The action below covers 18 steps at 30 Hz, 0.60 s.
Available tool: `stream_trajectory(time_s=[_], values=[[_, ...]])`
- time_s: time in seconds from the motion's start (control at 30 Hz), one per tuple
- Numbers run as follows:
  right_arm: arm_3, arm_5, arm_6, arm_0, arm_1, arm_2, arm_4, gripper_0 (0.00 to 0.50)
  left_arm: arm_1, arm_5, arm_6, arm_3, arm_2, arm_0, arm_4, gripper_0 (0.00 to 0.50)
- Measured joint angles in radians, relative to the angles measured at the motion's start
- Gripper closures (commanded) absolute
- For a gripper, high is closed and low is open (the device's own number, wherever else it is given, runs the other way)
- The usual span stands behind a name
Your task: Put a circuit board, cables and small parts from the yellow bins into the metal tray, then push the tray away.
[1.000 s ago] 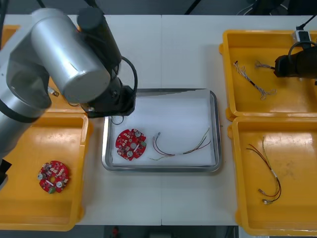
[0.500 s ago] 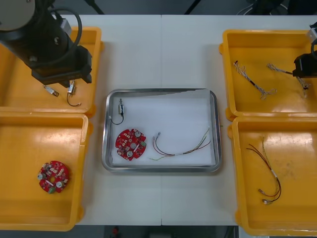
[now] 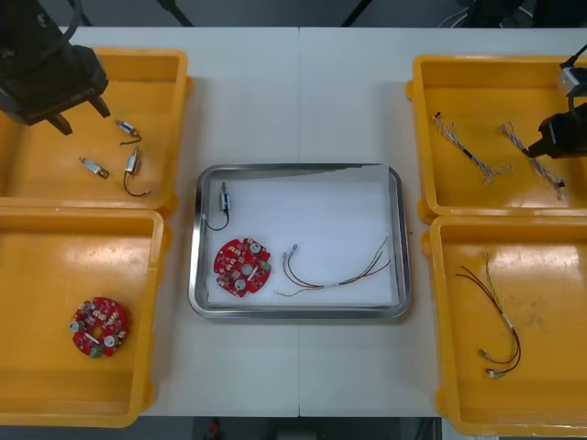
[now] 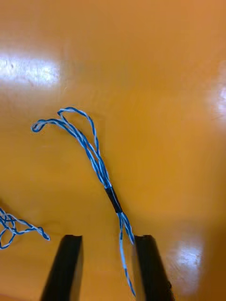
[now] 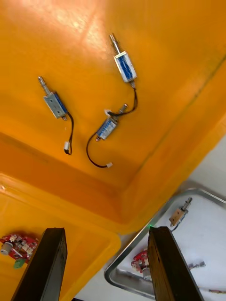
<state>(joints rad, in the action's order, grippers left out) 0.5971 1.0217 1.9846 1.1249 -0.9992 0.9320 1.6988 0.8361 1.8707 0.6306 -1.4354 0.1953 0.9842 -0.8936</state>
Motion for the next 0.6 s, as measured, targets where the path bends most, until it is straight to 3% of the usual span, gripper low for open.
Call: stream_trajectory(time_s=[0.17,0.3,0.43,0.6], values=[[0.051,0.019,0.002,-0.012,0.0,0.0,-0.095,0.0,0.039,-0.079,0.022,0.102,0.0,0.002,-0.001,0.0],[0.092,0.023,0.009,-0.013,0.0,0.0,-0.167,0.0,0.059,-0.119,0.142,0.163,0.0,0.002,-0.001,0.0],[0.121,0.023,0.017,-0.013,0.0,0.0,-0.183,0.0,0.066,-0.16,0.313,0.209,0.0,0.003,0.005,0.0],[0.131,0.023,0.017,-0.012,0.0,0.0,-0.186,0.0,0.066,-0.245,0.317,0.27,0.006,0.003,0.027,0.0]])
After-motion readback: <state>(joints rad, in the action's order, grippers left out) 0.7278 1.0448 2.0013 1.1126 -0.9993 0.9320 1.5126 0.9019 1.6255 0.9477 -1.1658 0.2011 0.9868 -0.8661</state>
